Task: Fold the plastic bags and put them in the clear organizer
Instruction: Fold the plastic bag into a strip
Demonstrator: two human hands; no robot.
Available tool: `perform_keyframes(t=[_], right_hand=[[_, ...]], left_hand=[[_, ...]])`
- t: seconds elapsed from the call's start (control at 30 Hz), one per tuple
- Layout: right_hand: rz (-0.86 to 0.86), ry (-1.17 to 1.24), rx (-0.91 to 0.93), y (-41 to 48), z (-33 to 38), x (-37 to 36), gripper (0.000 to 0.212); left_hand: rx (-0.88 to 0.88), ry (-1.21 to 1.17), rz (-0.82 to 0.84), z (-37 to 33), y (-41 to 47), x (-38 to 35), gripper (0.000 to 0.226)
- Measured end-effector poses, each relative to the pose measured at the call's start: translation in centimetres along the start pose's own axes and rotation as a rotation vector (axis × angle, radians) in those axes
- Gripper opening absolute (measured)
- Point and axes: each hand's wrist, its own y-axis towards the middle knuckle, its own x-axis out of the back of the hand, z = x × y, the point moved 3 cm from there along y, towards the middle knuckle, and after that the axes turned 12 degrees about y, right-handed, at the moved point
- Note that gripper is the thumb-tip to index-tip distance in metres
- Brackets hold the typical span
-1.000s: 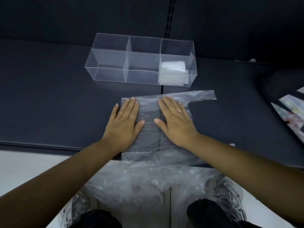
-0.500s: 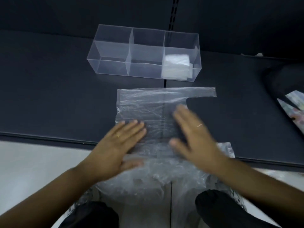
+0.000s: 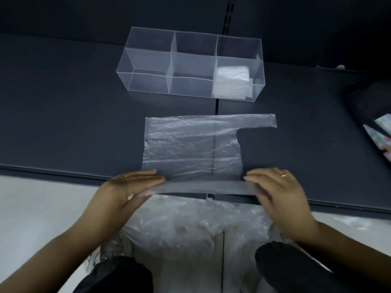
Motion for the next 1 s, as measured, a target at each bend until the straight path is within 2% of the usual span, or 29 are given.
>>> perform_keyframes(t=[0.07,0.17,0.23,0.3,0.37,0.47,0.57,0.67,0.8,0.87,0.93,1.0], right_hand=[[0.023,0.013,-0.062,-0.8,-1.1,1.9,0.034],[0.082,0.187,-0.215,-1.4,-1.8,4.6,0.024],[0.095,0.377,-0.352,-1.2,-2.1,6.3,0.019],[0.021,0.551,-0.471,-0.5,-2.9,7.7,0.016],[-0.072,0.699,-0.557,0.8,-4.1,8.2,0.016],[-0.112,0.708,-0.643,3.5,-6.7,6.9,0.02],[-0.11,0.56,-0.703,5.9,-9.3,4.7,0.021],[-0.156,0.468,-0.718,7.7,-11.1,3.2,0.025],[-0.191,0.35,-0.702,9.0,-12.1,2.1,0.028],[-0.209,0.306,-0.698,9.2,-12.2,2.0,0.026],[-0.208,0.262,-0.684,9.4,-12.1,2.0,0.025],[-0.191,0.22,-0.688,9.5,-11.7,2.0,0.026]], left_hand=[[0.194,-0.221,-0.012,1.0,0.1,0.7,0.018],[0.347,-0.477,-0.011,2.4,0.4,1.2,0.021],[0.387,-0.544,-0.005,3.1,0.9,1.9,0.018],[0.44,-0.584,-0.017,3.9,1.4,2.3,0.017],[0.486,-0.613,-0.024,4.5,2.3,2.6,0.026],[0.573,-0.64,-0.096,5.5,4.5,2.2,0.03],[0.668,-0.568,-0.146,6.4,6.8,1.0,0.01],[0.702,-0.38,-0.172,7.6,8.3,-0.3,0.023],[0.69,-0.125,-0.185,7.2,9.4,-0.5,0.024],[0.673,0.026,-0.251,6.3,9.3,-0.1,0.017],[0.483,0.224,-0.408,4.2,9.2,0.3,0.011],[0.175,0.351,-0.431,1.3,9.2,-0.5,0.024]])
